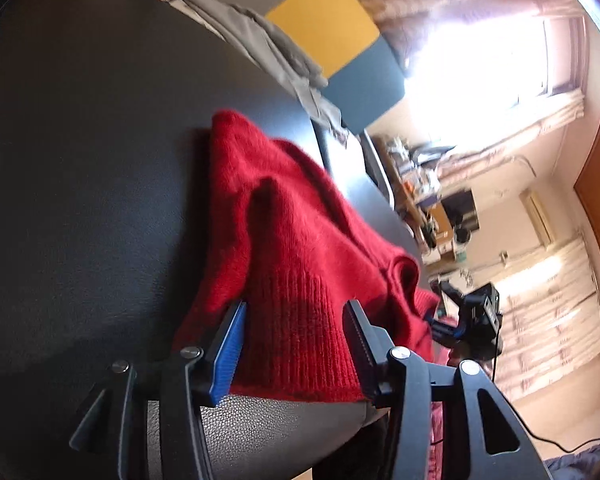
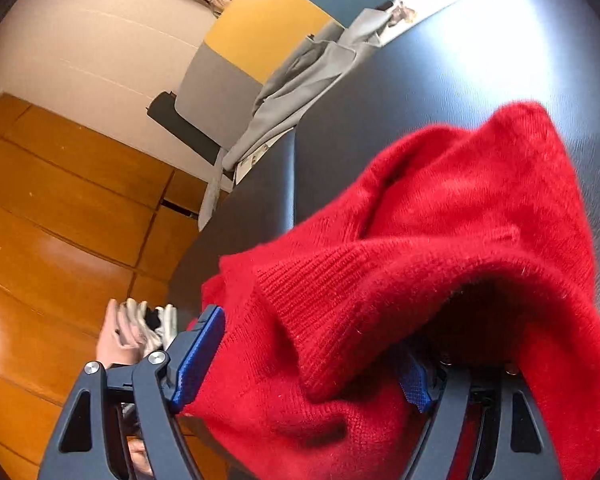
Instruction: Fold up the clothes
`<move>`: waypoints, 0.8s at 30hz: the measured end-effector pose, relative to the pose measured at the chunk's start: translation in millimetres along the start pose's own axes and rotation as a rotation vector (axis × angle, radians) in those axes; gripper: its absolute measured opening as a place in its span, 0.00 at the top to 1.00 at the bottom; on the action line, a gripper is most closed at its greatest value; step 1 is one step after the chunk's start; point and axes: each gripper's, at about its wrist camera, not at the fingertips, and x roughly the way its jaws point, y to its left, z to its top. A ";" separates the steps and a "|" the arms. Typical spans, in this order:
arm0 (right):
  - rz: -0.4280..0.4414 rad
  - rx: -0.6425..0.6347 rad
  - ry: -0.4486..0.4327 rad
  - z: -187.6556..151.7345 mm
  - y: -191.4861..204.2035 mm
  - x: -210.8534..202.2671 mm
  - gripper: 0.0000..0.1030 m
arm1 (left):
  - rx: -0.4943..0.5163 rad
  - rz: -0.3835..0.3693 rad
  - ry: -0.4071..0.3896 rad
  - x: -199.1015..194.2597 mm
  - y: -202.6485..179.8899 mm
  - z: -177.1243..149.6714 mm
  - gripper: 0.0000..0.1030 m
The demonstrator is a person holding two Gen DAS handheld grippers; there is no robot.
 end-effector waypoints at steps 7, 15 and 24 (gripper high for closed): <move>-0.087 -0.031 0.017 2.7 -1.2 1.7 0.59 | 0.014 -0.143 0.098 20.1 -16.6 -2.7 0.84; 0.075 0.103 -0.126 30.0 -16.4 -27.3 0.65 | 0.031 -0.297 0.019 20.8 -55.4 47.7 0.85; 0.059 0.273 -0.205 58.6 -66.1 -29.2 0.45 | -0.125 -0.200 -0.058 70.8 -51.4 113.3 0.71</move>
